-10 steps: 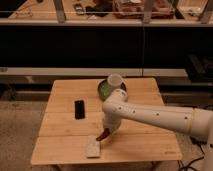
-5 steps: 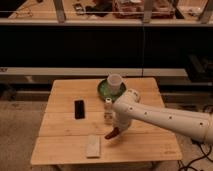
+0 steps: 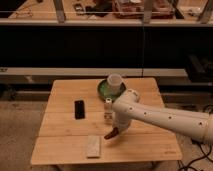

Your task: Place the pepper in the ceramic bowl

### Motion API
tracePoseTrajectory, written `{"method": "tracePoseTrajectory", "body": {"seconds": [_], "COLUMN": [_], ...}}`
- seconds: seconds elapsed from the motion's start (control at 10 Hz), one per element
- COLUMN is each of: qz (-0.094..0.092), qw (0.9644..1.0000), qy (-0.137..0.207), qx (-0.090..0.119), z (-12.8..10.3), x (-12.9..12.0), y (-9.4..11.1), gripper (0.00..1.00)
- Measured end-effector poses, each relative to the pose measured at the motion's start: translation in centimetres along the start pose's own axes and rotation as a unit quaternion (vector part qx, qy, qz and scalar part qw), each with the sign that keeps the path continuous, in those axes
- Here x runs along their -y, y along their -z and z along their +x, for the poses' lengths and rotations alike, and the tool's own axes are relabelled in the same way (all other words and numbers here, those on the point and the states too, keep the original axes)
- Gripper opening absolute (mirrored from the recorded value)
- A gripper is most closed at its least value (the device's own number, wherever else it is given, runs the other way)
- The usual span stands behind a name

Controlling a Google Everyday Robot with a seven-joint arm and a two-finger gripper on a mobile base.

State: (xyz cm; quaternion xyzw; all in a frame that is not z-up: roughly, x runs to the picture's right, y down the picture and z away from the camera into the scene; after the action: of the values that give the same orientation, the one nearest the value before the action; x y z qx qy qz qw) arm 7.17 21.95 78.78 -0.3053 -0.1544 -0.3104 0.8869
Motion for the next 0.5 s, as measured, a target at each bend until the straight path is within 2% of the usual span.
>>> {"method": "tracePoseTrajectory", "body": {"seconds": [0.1,0.2,0.3,0.4,0.5], "qz": [-0.001,-0.009,-0.029,-0.036,-0.048], "qw": [1.0,0.9997,0.9949,0.9895,0.9786], "qy": [-0.004,-0.012,-0.047,-0.069,-0.1], "qx": [-0.004,-0.021,-0.085,-0.122,-0.173], "z": [0.3,1.3,5.6,8.0,11.1], "x": [0.1,-0.1,-0.7,-1.1,-1.5], "y": [0.1,0.4,2.6,4.3,6.9], "gripper": [0.0,0.0,0.0,0.0,0.0]}}
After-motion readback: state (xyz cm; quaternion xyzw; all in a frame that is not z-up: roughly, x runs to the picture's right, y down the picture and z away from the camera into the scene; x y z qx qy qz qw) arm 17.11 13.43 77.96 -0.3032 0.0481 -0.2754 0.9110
